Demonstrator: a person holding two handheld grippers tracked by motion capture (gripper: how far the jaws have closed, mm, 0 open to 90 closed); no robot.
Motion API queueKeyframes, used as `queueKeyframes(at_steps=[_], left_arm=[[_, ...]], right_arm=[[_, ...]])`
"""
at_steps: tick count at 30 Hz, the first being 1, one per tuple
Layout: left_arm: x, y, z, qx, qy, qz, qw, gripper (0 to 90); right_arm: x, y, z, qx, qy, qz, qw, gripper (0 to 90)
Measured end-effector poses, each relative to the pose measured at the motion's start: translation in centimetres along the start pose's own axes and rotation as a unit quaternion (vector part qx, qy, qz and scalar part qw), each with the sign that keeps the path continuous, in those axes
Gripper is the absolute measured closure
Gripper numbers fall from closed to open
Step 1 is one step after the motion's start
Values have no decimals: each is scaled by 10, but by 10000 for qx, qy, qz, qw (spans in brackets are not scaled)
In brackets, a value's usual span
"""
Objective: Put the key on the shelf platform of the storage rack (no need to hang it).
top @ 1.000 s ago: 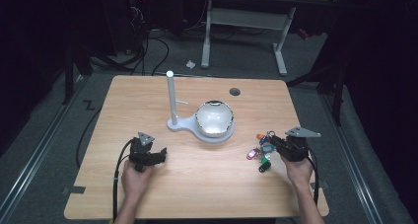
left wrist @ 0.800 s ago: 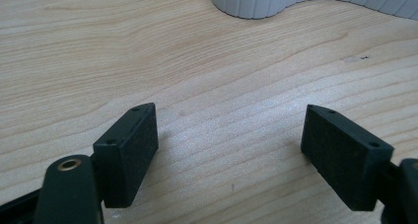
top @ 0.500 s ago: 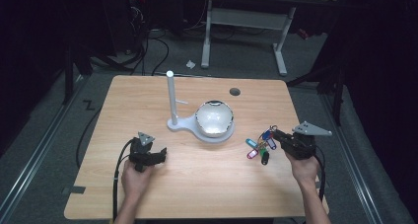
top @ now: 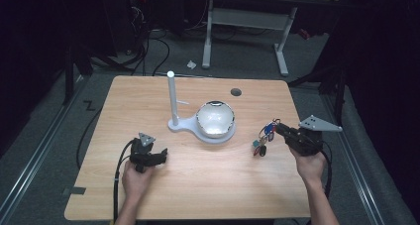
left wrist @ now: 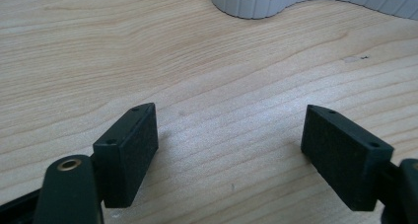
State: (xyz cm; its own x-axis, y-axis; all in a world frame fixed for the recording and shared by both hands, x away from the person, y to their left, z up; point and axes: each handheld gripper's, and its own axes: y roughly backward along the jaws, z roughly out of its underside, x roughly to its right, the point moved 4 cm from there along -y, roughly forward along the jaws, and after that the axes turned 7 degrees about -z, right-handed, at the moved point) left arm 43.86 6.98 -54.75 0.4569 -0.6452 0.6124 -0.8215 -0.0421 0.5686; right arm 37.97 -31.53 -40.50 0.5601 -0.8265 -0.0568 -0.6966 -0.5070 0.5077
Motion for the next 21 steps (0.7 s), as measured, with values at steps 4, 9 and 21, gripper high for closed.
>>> queueKeyframes(at_steps=[4, 9, 21], left_arm=[[0, 0, 0, 4, -9, 3, 10000, 222], [0, 0, 0, -1, 2, -1, 10000, 221], [0, 0, 0, -11, -8, 10, 10000, 221]], right_arm=[[-4, 5, -10, 89, 80, -40, 9999, 835], [-6, 8, -19, 161, 132, -56, 9998, 835], [-14, 10, -37, 242, 270, -226, 9991, 835]])
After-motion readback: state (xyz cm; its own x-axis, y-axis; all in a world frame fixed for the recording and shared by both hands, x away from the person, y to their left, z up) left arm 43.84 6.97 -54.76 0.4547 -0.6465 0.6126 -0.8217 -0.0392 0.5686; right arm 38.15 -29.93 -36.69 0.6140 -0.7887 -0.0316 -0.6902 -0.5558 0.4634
